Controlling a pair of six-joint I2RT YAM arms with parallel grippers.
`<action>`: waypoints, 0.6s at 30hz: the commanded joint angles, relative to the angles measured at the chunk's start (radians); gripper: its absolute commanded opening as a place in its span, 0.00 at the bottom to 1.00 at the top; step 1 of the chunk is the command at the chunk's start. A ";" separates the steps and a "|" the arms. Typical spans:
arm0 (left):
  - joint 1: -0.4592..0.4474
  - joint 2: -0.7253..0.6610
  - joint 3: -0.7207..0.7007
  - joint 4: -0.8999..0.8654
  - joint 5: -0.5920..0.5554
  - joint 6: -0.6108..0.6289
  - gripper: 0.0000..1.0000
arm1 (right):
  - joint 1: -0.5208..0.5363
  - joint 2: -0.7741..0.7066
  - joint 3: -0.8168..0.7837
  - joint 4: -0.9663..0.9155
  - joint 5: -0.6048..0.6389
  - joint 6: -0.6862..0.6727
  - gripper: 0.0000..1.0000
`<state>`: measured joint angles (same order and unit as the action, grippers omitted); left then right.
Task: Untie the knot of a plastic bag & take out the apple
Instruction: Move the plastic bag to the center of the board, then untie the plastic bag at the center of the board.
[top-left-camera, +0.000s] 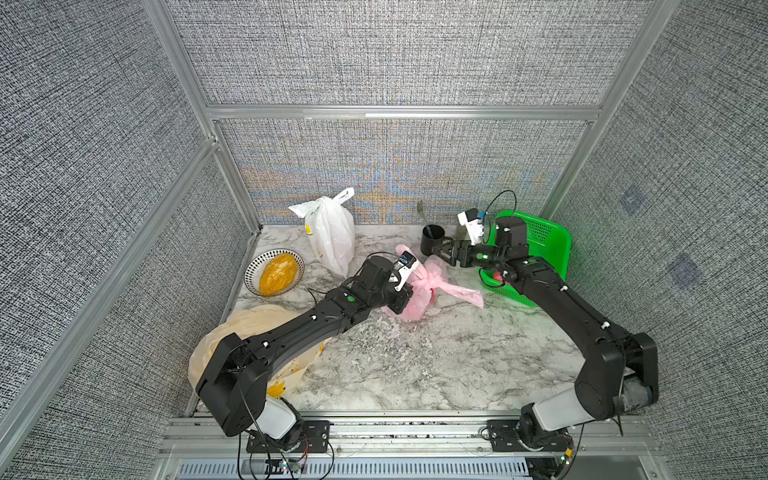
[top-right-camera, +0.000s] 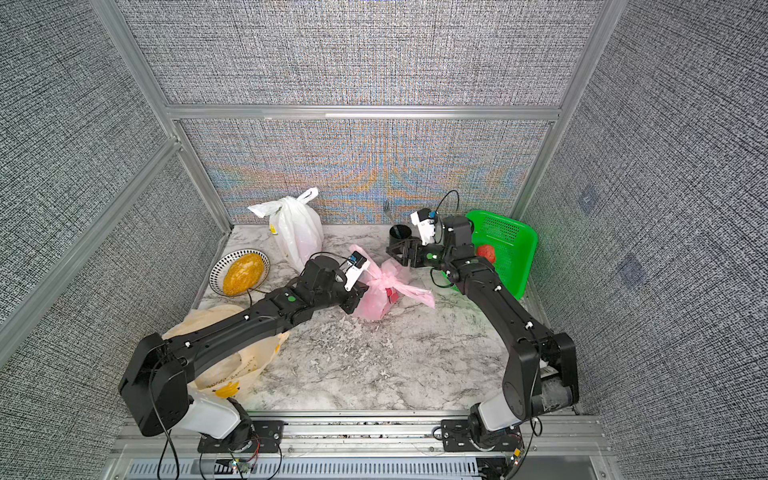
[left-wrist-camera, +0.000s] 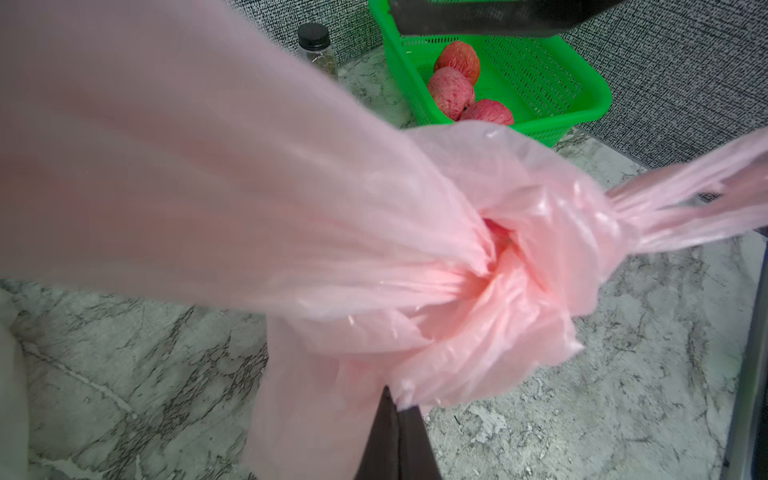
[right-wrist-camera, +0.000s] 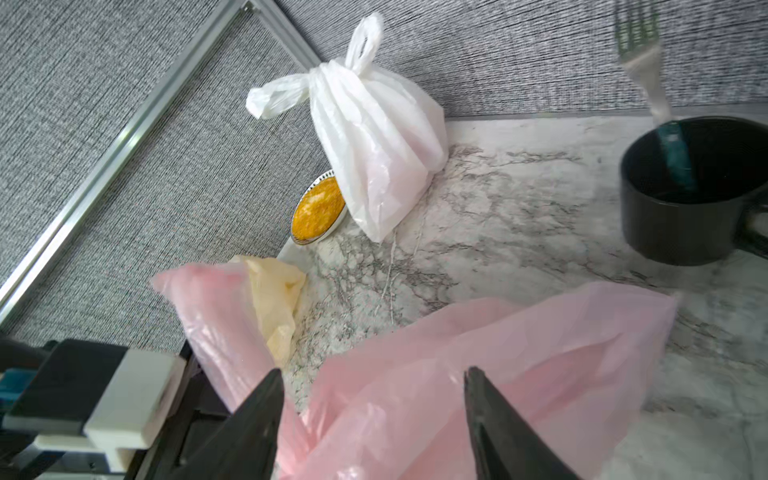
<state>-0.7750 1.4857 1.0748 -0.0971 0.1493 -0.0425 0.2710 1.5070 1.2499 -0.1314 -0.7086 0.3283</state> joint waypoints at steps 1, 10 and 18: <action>0.005 -0.011 -0.001 0.030 0.017 -0.013 0.00 | 0.023 0.008 0.018 -0.075 0.051 -0.077 0.69; 0.021 -0.039 -0.013 0.014 0.011 -0.011 0.00 | 0.069 0.018 0.025 -0.230 0.207 -0.153 0.69; 0.030 -0.033 -0.022 0.020 -0.004 -0.017 0.00 | 0.075 0.056 0.007 -0.270 0.066 -0.139 0.11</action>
<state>-0.7498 1.4521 1.0557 -0.0944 0.1558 -0.0566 0.3527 1.5482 1.2640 -0.3676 -0.5793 0.1886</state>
